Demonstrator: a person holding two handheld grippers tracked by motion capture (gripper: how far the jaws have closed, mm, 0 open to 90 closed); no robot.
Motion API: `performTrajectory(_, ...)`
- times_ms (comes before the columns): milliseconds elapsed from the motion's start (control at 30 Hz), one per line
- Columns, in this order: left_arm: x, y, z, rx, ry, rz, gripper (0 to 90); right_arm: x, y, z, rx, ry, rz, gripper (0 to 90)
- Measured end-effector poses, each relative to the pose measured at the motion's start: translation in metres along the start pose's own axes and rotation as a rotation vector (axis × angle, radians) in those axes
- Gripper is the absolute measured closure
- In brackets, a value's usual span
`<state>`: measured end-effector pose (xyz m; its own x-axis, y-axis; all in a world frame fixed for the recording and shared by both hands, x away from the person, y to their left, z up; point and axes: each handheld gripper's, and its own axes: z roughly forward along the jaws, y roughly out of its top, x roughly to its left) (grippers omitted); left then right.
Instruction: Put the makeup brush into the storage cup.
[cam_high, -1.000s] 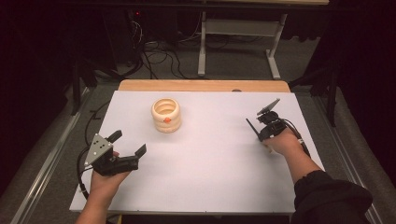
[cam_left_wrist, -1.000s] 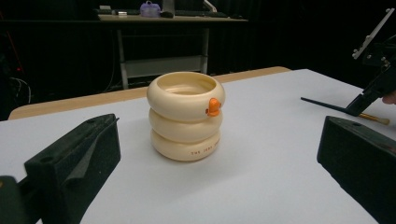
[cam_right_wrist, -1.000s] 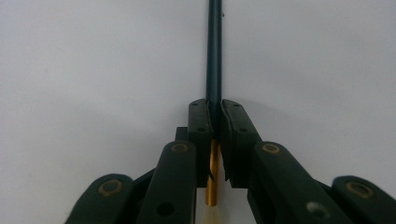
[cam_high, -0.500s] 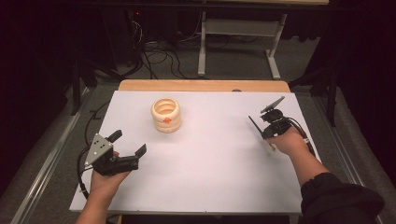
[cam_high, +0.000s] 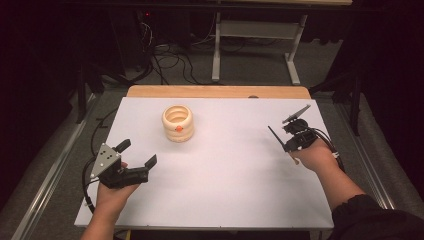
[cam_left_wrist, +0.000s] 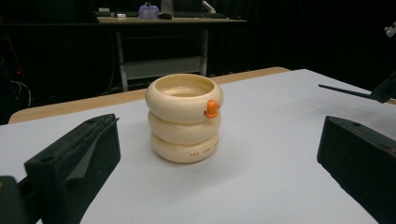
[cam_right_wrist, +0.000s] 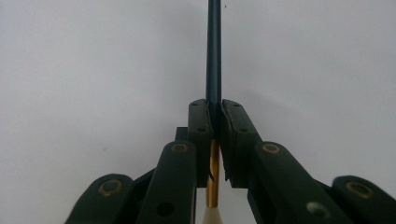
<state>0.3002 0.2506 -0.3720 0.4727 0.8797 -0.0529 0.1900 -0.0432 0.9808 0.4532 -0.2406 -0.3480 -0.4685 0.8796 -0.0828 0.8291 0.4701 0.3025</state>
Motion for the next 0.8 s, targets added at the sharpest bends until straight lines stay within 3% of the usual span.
performTrajectory(800,-0.004,0.002,-0.001,-0.007,-0.001,0.021,0.1,0.027,-0.039,-0.028,-0.025,0.029,-0.043,85.6)
